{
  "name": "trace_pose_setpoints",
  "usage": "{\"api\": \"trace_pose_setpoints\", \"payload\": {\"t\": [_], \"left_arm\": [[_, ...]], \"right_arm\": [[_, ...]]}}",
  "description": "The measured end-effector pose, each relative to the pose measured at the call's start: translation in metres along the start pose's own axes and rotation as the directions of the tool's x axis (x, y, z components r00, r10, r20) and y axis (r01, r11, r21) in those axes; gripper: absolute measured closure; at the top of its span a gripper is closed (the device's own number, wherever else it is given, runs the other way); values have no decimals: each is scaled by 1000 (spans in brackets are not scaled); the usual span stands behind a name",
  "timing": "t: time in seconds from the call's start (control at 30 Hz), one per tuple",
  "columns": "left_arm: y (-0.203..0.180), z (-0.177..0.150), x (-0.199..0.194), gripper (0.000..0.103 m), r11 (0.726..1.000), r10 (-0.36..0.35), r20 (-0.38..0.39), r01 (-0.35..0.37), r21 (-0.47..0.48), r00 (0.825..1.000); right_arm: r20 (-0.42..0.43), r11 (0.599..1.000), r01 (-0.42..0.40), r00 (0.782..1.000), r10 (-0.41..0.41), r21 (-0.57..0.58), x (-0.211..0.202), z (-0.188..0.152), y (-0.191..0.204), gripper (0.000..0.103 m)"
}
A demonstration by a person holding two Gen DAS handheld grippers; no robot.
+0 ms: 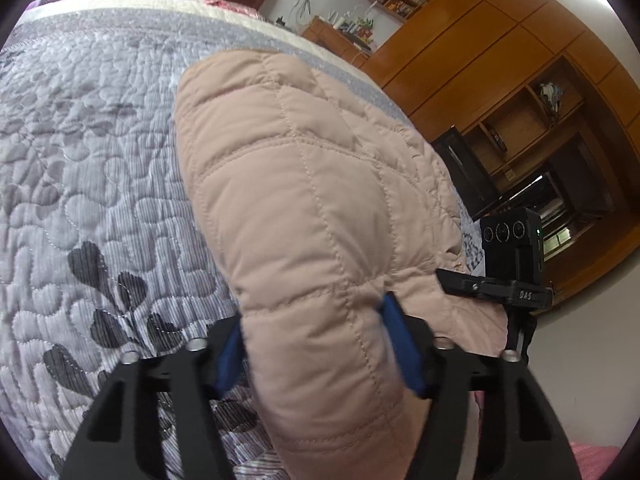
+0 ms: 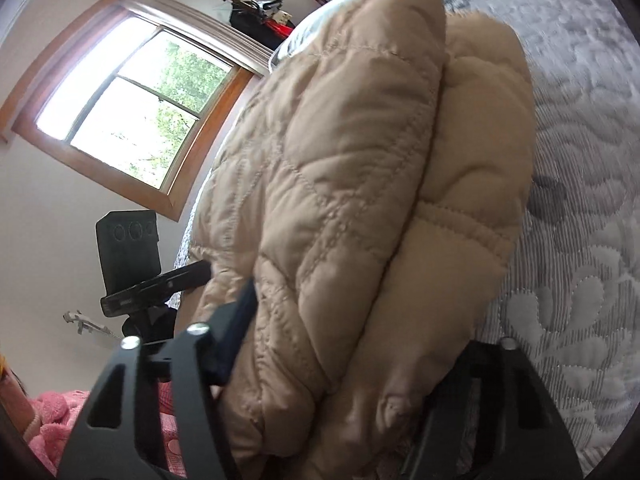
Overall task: Fold large clothes
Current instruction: 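Lift the bundle end with both tools and fold it over the rest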
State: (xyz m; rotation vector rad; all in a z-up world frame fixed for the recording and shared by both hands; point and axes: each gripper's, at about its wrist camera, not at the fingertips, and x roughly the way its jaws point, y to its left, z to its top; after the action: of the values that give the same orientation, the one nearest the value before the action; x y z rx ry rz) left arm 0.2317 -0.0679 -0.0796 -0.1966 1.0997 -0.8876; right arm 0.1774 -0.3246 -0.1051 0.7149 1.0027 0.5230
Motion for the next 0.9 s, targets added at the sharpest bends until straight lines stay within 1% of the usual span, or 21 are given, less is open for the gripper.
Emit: {"api": "trace_pose_setpoints", "payload": {"t": [0.13,0.3,0.43,0.63,0.73,0.9], "left_arm": [[-22,-2,-14,55,997,40,57,-44,67,998],[-47,10,-33,56,990,43,124,-59,130,991],[-56,27,-43,56,985,51,169,-77,156,984],[-42,65,-51,56,987,62,216,-93,133,974],[-27,84,-52,56,987,83,243,-113,112,967],[5,114,-51,56,987,117,261,-141,74,958]], "right_arm": [[37,997,40,999,-38,-70,-7,-5,24,56],[68,990,50,997,-41,-134,-19,-4,49,58],[97,979,76,994,-59,-191,-27,10,67,58],[102,965,103,992,-80,-242,-25,50,83,58],[96,959,109,992,-86,-261,-9,78,86,58],[74,956,99,994,-82,-278,-6,91,89,58]]}}
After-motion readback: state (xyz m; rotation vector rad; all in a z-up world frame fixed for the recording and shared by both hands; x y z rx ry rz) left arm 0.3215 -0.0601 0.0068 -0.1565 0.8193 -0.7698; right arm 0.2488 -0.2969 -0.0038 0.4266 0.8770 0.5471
